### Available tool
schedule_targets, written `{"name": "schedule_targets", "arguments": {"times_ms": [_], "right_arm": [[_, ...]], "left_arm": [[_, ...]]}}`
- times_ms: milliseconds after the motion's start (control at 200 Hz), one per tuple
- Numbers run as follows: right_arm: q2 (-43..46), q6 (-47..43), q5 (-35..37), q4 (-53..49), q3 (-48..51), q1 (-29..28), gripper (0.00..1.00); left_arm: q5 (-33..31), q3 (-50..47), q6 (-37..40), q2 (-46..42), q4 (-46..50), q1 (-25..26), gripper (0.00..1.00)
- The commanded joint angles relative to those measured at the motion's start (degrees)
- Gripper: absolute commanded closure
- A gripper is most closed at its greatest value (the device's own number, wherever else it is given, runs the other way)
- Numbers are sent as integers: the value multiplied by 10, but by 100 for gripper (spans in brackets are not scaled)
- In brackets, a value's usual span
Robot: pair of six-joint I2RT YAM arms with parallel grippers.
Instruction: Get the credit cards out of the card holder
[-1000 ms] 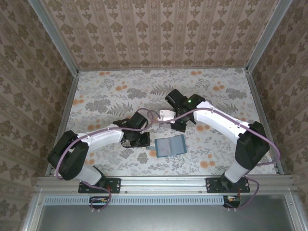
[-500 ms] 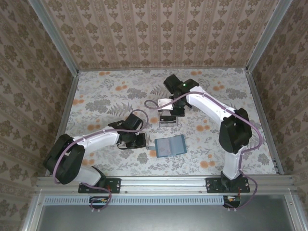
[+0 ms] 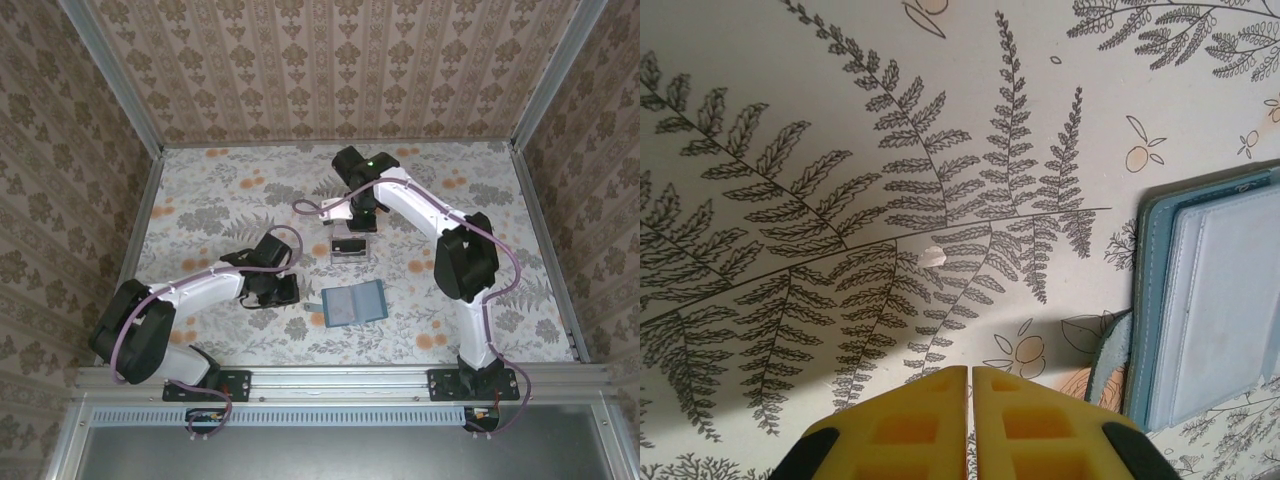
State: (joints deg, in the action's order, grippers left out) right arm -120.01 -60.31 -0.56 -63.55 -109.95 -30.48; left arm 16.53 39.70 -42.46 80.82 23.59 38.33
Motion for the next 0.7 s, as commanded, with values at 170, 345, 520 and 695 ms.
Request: {"name": "schedule_targets", "arguments": {"times_ms": [170,345,520,695], "right_arm": [[-41,-17,-5,-44,-39,6,100],[-53,-14,-10,-50,-51,6,94],[-51,1,22,-20,-54,6,85],[-36,11,34,-6,-54,6,84]], "left_arm": [[10,-11,9,-14,3,-12,90],[10,-16,9,-19,2,-14,90],[5,-15,12,-22,11,-16,90],[5,-11,13,-26,15,-16,90]]}}
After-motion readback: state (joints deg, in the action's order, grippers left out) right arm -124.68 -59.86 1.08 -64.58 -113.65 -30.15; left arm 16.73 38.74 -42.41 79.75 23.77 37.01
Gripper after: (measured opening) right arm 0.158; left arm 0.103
